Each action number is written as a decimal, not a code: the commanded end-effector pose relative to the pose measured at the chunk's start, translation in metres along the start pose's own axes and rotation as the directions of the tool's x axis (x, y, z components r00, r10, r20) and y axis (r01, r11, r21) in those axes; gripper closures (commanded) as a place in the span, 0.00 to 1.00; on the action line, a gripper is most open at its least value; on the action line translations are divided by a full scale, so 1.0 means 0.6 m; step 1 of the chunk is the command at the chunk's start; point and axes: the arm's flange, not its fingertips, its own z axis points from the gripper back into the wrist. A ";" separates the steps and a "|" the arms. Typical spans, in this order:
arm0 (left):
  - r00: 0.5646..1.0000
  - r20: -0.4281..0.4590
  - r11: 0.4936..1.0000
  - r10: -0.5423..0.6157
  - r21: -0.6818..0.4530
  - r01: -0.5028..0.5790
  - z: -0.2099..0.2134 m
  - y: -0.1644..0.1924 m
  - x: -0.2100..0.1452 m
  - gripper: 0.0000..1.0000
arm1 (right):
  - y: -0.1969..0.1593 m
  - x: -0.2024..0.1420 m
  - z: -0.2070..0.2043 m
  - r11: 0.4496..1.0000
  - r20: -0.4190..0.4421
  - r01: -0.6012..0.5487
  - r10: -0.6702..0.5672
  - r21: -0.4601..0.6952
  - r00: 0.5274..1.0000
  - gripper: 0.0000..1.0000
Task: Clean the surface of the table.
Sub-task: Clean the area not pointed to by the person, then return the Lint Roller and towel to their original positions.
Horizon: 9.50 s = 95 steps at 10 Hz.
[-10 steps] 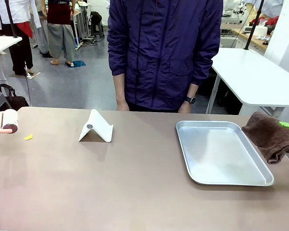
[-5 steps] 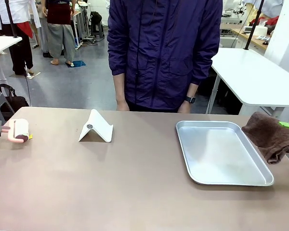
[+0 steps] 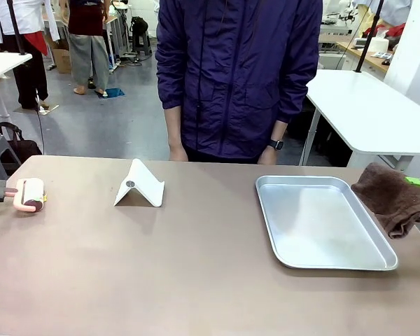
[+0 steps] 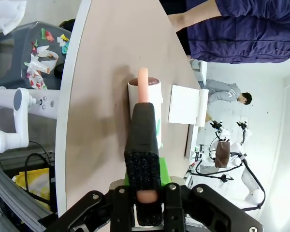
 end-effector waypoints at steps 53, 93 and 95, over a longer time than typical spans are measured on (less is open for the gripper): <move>0.893 -0.243 0.871 -0.379 0.234 0.433 -0.279 -0.664 -0.206 0.78 | -0.002 0.158 -0.539 0.907 0.012 -0.085 0.099 -0.412 0.995 0.91; 0.947 -0.297 0.836 -0.121 0.483 0.259 -0.573 -0.523 -0.070 0.78 | -0.172 0.278 -0.551 0.883 0.142 0.055 0.013 -0.465 0.990 0.91; 0.956 -0.275 0.838 -0.105 0.492 0.234 -0.569 -0.513 -0.064 0.78 | -0.172 0.276 -0.554 0.887 0.130 0.052 0.009 -0.460 0.991 0.91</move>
